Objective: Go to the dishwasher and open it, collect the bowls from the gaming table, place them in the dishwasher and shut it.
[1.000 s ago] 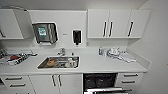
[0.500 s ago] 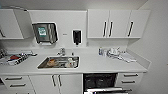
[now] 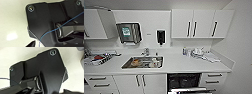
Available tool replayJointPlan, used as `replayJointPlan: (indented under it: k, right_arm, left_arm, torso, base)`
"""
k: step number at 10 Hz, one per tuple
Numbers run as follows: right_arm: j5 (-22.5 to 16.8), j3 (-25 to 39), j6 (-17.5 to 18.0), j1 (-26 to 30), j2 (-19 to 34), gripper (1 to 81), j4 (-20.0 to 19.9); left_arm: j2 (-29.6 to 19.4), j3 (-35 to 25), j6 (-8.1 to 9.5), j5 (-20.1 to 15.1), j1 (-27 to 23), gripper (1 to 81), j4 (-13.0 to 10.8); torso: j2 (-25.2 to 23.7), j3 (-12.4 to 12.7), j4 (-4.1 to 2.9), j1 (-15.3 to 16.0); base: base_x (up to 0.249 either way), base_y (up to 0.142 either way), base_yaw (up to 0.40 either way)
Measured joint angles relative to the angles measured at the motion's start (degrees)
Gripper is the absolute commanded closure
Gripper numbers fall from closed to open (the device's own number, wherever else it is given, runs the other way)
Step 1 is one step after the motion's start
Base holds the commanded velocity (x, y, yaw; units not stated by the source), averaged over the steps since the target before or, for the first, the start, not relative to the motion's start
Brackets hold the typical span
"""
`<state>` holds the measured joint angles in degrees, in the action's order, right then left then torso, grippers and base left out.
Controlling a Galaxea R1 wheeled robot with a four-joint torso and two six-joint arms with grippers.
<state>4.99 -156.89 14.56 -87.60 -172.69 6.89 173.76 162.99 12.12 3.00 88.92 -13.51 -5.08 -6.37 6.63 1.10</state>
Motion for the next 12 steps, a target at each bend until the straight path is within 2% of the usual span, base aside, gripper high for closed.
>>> replayJointPlan:
  k: [1, 2, 3, 6, 12]
  right_arm:
    - [0.0, 0.0, 0.0, 0.0, 0.01, 1.0, -0.02]
    - [0.0, 0.0, 0.0, 0.0, 0.01, 1.0, -0.02]
    - [-0.02, 0.0, 0.0, 0.01, 0.0, 1.0, -0.02]
    - [-0.02, 0.0, 0.0, 0.01, -0.18, 1.0, -0.02]
    - [-0.02, 0.05, 0.0, 0.0, -0.68, 1.0, -0.02]
  left_arm:
    - [-0.28, -1.5, -5.18, 0.27, -0.15, 1.0, 6.29]
    - [-0.45, -2.99, -7.94, 1.21, -0.46, 1.0, 10.7]
    - [-0.39, -3.93, -8.81, 1.43, -0.96, 1.0, 12.52]
    - [-0.63, -3.75, -9.12, 1.4, -2.45, 1.0, 13.1]
    - [-0.63, -3.75, -9.29, 1.4, -2.38, 1.0, 13.1]
  torso:
    - [0.0, 0.0, 0.0, 0.0]
    - [0.0, 0.0, 0.0, 0.0]
    - [0.0, 0.0, 0.0, 0.0]
    - [0.0, 0.0, 0.0, 0.0]
    - [0.0, 0.0, 0.0, 0.0]
  base:
    - [0.0, 0.0, 0.0]
    - [0.0, 0.0, 0.0]
    - [0.0, 0.0, 0.0]
    - [0.0, 0.0, 0.0]
    - [0.0, 0.0, 0.0]
